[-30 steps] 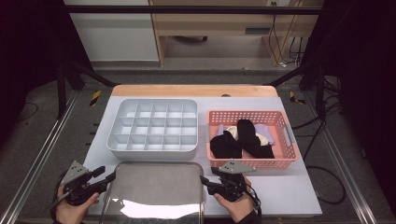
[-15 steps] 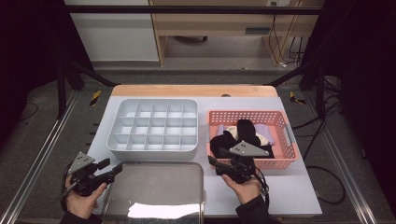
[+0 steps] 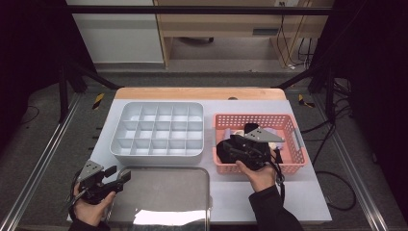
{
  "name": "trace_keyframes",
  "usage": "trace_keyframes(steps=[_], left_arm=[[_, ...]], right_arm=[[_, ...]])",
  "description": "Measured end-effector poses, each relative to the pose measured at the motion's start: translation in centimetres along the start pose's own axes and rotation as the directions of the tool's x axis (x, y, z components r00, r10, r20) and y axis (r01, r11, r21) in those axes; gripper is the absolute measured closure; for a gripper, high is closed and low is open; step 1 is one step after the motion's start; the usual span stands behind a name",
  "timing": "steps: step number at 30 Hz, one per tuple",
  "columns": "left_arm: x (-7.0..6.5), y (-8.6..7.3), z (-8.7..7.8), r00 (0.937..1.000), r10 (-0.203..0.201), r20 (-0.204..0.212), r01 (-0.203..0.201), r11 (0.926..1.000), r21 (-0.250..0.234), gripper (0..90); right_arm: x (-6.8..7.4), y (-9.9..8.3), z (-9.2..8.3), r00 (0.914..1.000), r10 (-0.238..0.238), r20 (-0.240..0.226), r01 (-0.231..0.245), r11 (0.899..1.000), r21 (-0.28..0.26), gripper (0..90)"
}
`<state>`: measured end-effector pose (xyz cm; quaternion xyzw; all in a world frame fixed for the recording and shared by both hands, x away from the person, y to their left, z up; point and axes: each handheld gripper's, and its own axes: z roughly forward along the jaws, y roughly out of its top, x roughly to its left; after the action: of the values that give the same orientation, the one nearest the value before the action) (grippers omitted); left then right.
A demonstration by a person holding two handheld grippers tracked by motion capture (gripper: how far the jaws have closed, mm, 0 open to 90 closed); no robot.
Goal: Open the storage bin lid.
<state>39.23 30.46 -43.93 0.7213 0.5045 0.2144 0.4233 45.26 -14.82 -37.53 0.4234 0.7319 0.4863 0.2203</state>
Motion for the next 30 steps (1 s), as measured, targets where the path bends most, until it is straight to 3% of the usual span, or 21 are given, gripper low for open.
trace_keyframes(steps=[15, 25, 30], left_arm=[[0.4, -1.0, 0.3, 0.9992, 0.032, -0.025, -0.032, 0.9995, 0.010, 34.3], [1.7, -1.5, 0.4, 0.9995, -0.017, -0.027, 0.017, 0.9999, 0.002, 31.2], [2.0, -1.8, 0.9, 0.9994, 0.000, -0.034, 0.001, 0.9998, 0.022, 31.8]], right_arm=[[-3.4, -0.4, 1.0, 0.9957, 0.010, 0.092, -0.016, 0.998, 0.064, 46.7], [-5.2, -1.4, 1.4, 0.9886, 0.042, 0.144, -0.056, 0.994, 0.095, 46.6], [-5.9, -1.6, 1.2, 0.9862, 0.065, 0.153, -0.080, 0.992, 0.095, 46.6]])
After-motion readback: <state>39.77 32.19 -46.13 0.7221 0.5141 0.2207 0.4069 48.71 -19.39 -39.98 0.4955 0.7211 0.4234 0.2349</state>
